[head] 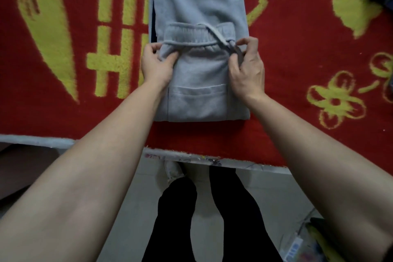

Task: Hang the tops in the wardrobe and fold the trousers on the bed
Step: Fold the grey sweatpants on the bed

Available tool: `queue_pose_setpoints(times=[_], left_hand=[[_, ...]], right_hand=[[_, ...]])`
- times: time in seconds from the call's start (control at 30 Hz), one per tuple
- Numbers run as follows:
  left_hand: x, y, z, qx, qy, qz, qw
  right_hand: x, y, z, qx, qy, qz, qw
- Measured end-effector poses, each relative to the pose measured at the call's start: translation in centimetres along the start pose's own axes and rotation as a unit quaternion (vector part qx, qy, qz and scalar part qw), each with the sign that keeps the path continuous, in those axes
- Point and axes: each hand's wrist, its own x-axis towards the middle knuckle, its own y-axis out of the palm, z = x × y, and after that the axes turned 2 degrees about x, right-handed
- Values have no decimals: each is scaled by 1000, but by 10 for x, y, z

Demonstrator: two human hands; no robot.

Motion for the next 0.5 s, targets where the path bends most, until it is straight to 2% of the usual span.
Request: queue_pose_setpoints(times=[0.03, 0.1, 0.17, 0.23, 0.27, 0.33, 0.37, 0.4, 0.43, 0.5], left_hand=[[5, 3, 3, 1, 11, -6, 1000], [12, 7, 10, 47, 7, -17, 999], [16, 10, 12, 113, -5, -25, 993], [8, 14, 6, 204, 13, -28, 978], [-3, 10, 1, 274, 57, -44, 959], [-29, -2, 1, 379, 232, -83, 892], [-41, -10, 8, 390, 322, -65, 861], [-52, -18, 17, 398, 389, -17, 831], [-61, -27, 30, 417, 421, 49, 804], [-72, -42, 52, 518, 406, 161, 736]], right_hand=[[3, 2, -5, -16, -19, -5, 1000], [8, 5, -18, -67, -30, 42, 996], [13, 9, -25, -99, -21, 79, 992], [8, 12, -22, -135, -17, 75, 988], [0, 11, -21, -176, -36, 59, 982], [-24, 6, -19, -243, -123, 27, 962], [-38, 3, -23, -249, -183, 25, 951], [-53, -1, -29, -254, -236, 41, 937], [-66, -4, -36, -267, -271, 73, 922], [-85, -6, -48, -327, -295, 154, 885]])
